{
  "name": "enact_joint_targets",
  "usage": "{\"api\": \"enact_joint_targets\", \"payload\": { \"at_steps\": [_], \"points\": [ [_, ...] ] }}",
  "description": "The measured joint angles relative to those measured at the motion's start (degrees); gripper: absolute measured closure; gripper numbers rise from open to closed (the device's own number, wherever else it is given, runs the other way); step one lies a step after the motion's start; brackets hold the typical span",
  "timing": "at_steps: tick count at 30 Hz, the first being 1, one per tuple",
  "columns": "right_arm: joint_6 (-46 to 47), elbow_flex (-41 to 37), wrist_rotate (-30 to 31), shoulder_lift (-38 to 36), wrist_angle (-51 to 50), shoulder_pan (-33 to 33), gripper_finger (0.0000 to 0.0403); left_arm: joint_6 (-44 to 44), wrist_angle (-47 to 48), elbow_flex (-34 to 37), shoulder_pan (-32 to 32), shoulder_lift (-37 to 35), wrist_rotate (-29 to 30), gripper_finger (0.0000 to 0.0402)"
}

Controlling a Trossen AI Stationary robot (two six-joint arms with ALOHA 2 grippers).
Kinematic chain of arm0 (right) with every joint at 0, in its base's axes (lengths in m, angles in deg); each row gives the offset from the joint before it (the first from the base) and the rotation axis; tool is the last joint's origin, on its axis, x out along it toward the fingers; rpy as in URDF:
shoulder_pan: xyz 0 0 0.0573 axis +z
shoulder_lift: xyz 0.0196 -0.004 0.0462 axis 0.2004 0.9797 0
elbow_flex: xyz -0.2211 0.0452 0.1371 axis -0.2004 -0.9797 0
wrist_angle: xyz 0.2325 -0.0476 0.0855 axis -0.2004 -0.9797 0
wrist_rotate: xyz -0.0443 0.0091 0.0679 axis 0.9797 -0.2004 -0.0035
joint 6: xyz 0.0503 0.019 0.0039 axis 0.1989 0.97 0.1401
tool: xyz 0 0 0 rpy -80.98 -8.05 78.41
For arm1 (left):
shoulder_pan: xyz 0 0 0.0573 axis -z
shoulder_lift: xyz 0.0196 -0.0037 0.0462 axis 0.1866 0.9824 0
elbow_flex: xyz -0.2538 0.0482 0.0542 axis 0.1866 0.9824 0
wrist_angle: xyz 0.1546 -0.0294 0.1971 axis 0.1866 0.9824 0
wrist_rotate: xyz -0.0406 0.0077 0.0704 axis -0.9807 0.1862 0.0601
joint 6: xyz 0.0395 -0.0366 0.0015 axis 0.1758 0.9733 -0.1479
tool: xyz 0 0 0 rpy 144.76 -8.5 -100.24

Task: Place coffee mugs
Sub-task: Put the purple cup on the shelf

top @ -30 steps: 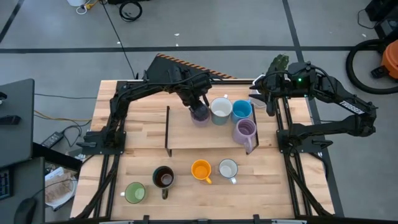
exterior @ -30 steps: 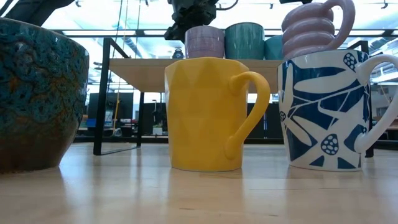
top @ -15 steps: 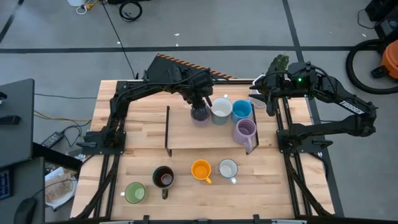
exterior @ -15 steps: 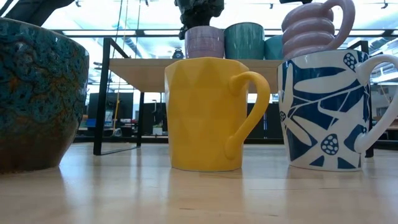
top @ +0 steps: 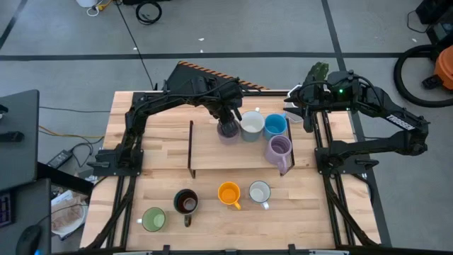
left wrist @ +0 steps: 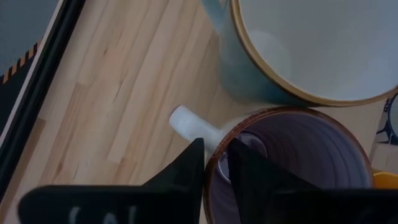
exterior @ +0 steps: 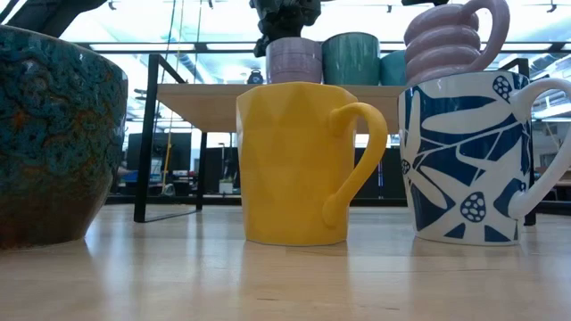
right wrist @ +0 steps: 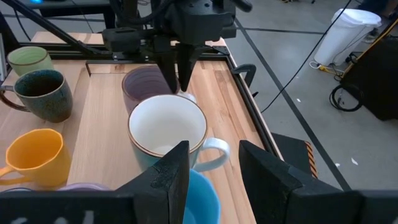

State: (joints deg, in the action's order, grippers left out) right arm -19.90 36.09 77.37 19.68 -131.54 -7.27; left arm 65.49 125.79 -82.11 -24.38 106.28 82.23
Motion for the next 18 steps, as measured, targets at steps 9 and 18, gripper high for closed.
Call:
{"api": "enact_joint_targets", "payload": {
  "at_steps": [9,18],
  "points": [
    [0.0,0.0,-0.02,0.01,-0.53,0.02,0.0257,1.21,0.15,0.0,0.02,0.0,1.4,0.0349],
    [0.0,0.0,-0.04,0.0,-0.74,0.02,0.0257,-1.0,0.46,0.0,0.02,0.0,1.62,0.0349]
  ]
}}
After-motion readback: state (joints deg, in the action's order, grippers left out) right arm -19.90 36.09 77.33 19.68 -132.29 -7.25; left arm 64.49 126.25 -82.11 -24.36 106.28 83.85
